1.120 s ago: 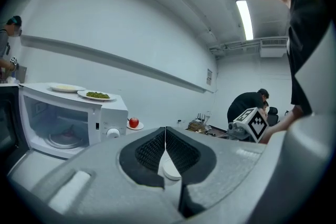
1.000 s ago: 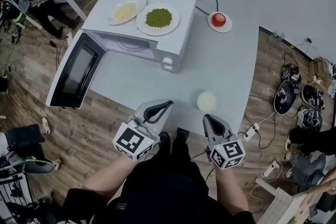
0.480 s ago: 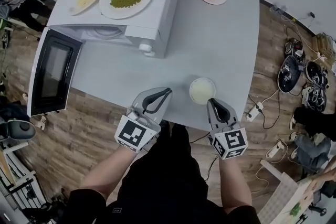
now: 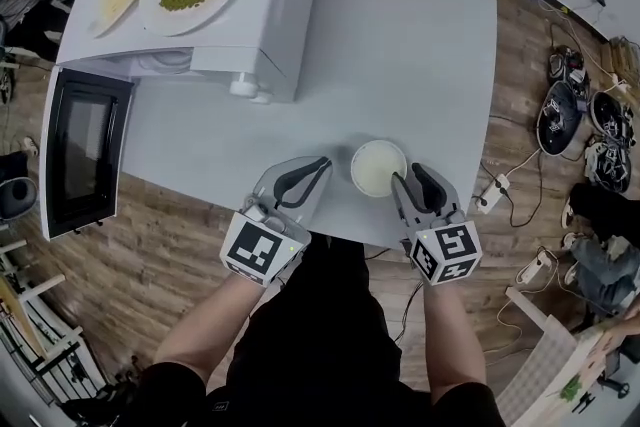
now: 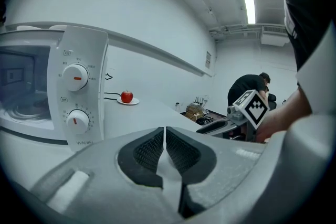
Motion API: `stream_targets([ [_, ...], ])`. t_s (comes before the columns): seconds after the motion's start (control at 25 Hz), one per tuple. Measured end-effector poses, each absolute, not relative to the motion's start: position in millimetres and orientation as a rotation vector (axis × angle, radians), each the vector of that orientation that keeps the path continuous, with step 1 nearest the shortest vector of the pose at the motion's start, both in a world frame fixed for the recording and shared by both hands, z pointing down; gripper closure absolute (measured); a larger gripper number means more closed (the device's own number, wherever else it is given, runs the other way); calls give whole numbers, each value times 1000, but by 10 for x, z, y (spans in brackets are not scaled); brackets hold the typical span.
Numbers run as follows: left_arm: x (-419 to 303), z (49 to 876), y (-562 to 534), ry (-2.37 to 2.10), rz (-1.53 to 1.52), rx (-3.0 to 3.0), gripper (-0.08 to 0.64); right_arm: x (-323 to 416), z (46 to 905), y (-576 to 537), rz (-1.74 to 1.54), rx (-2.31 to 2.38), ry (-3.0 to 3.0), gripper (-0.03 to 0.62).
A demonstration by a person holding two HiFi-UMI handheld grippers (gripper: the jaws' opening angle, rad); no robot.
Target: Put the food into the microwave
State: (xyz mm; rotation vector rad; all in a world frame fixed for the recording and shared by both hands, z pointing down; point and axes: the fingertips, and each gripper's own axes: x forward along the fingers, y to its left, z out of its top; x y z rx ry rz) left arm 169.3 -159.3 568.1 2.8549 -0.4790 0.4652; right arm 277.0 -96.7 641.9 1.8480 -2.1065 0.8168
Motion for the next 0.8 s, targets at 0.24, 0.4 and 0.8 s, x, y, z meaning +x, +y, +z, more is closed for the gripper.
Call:
stream_targets([
  [0.24,1725,5688,-1701,-504,490,2843,548,2727,6488,-1111,910,1757,-2169,402],
  [0.4,1718,5702,-1752,-516,489,2850,548,2709,6526,-1173,951,1709,-2184,400],
  [0.8,1687,5725,-1858,-546,511,2820,548,2648,6571,-1264,897,1598,-2195,402],
])
